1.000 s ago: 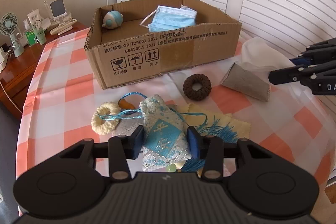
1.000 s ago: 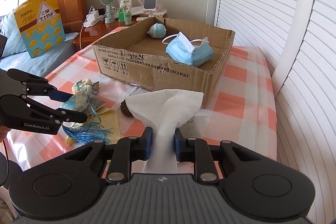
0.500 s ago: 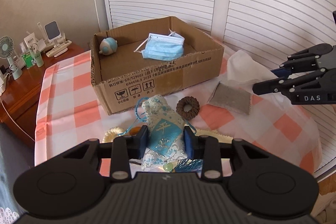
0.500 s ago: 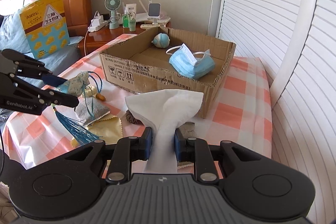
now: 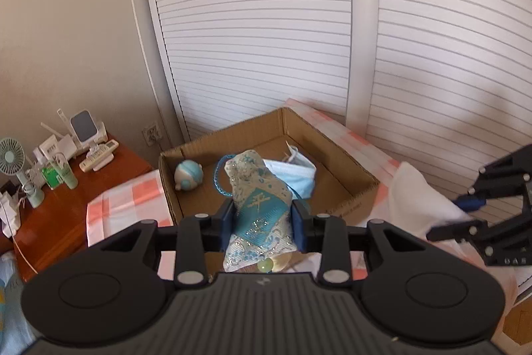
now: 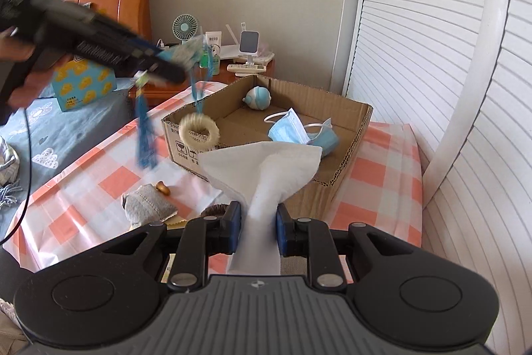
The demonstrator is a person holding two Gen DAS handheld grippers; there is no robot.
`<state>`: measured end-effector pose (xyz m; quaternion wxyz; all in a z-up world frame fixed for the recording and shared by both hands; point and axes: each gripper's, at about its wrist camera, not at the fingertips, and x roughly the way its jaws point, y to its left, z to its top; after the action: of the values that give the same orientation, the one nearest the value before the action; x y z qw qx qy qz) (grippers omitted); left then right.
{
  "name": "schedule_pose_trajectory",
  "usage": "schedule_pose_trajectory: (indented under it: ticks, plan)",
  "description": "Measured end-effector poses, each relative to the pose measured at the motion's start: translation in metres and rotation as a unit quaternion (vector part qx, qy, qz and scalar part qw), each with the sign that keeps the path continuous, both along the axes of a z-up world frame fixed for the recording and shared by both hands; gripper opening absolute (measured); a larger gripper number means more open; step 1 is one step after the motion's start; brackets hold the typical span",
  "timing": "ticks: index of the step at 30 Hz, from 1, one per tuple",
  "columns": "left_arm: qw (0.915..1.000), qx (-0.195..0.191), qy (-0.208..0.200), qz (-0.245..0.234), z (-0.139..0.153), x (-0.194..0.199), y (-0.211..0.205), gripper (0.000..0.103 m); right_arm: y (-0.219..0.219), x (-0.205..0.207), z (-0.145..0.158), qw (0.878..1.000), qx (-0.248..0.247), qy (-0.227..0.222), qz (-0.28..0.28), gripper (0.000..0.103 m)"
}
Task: Organize soft objects
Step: 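Lift the pouch and carry it over the box with the left tool, then lower the blue pouch into the box and open the left tool while the right tool holds the tissue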
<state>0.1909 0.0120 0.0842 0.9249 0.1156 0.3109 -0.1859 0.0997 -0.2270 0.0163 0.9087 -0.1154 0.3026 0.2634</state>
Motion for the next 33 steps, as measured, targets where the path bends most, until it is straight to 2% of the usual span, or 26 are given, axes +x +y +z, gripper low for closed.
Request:
schedule_pose_trajectory:
  ticks: [7,13,17,25,29,33]
  plan:
    - [0.9997,0.008,-0.001,0.024,0.001,0.065,-0.006,0.034,-0.002,0.005,0.004,1.000,0.002,-0.002,-0.003,0.025]
    - [0.9991,0.002,0.004,0.041,-0.008,0.082,-0.003,0.033,-0.004,0.011,0.005,1.000,0.001,-0.003,-0.006,0.025]
    - [0.9994,0.005,-0.020,0.028,0.004,0.066,-0.003,0.033,-0.006,0.014,0.002,1.000,0.002,0.002,-0.009,0.025]
    - [0.9975,0.015,-0.062,-0.030,0.037,0.000,-0.005,0.033,-0.002,0.015,-0.001,1.000,0.003,0.008,-0.009,0.025]
    - [0.9974,0.015,-0.046,-0.054,0.036,-0.025,-0.006,0.033,0.002,0.012,0.001,1.000,0.004,0.005,-0.006,0.025]
    - [0.9950,0.045,0.006,-0.089,0.007,-0.044,-0.019,0.033,0.008,0.007,0.003,1.000,0.000,0.001,-0.001,0.025]
